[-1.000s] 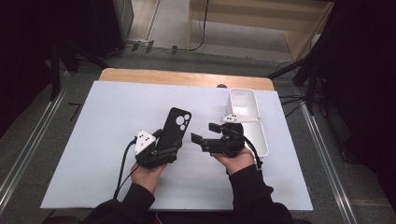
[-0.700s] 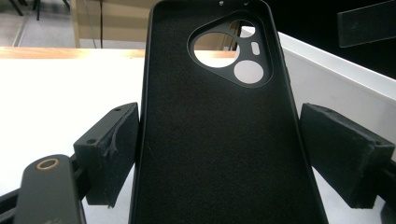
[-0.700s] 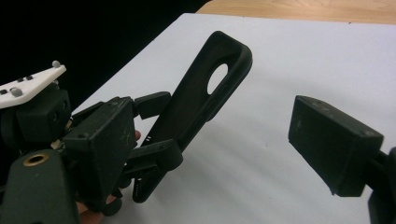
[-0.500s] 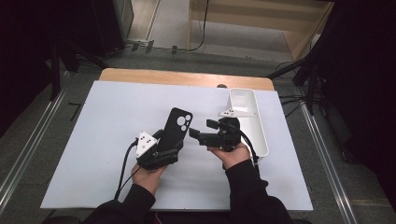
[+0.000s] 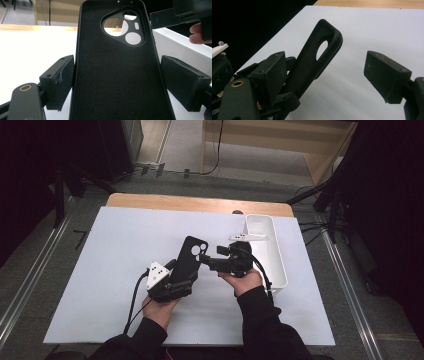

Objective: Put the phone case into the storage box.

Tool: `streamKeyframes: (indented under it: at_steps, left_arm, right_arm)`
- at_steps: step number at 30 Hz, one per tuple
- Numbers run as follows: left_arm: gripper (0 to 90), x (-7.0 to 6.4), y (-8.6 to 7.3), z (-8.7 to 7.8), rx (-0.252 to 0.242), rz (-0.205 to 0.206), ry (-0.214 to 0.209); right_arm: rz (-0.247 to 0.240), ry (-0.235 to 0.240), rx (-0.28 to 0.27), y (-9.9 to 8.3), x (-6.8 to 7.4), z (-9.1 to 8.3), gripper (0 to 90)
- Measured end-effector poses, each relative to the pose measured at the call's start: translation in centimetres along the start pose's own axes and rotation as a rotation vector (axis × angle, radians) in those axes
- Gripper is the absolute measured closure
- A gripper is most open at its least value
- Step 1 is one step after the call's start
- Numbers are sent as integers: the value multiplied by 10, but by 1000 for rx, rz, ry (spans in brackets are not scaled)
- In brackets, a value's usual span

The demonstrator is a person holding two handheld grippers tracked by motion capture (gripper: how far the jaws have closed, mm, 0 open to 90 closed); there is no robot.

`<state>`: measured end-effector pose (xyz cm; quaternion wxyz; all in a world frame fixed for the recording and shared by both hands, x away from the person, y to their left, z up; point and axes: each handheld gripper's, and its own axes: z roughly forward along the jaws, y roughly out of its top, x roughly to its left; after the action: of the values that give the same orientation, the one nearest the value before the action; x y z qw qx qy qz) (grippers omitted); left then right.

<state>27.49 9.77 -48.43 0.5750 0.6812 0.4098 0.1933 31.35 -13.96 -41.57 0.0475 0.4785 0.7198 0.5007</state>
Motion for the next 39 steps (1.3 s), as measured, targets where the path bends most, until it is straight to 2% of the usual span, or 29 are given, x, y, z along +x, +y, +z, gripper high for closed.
streamKeyframes:
  at_steps: [3,12,18,26,30,32,39]
  left_arm:
    - [143,0,0,0,-2,0,-2]
    - [143,-2,0,1,3,7,-6]
    - [143,-3,0,0,-4,10,-17]
    - [142,-4,-1,1,-2,-1,-21]
    - [142,-5,-3,1,-3,-31,-35]
    - [142,-6,-3,1,0,-21,-38]
    - [141,-10,-5,2,3,-14,-47]
  right_arm:
    - [16,1,1,1,-2,3,181]
    - [25,22,20,6,-7,13,236]
    - [73,55,31,9,-9,20,279]
    - [101,48,51,11,-11,27,350]
    - [140,57,57,11,-15,29,423]
    - [171,62,62,11,-16,30,461]
    - [204,58,69,12,-17,28,624]
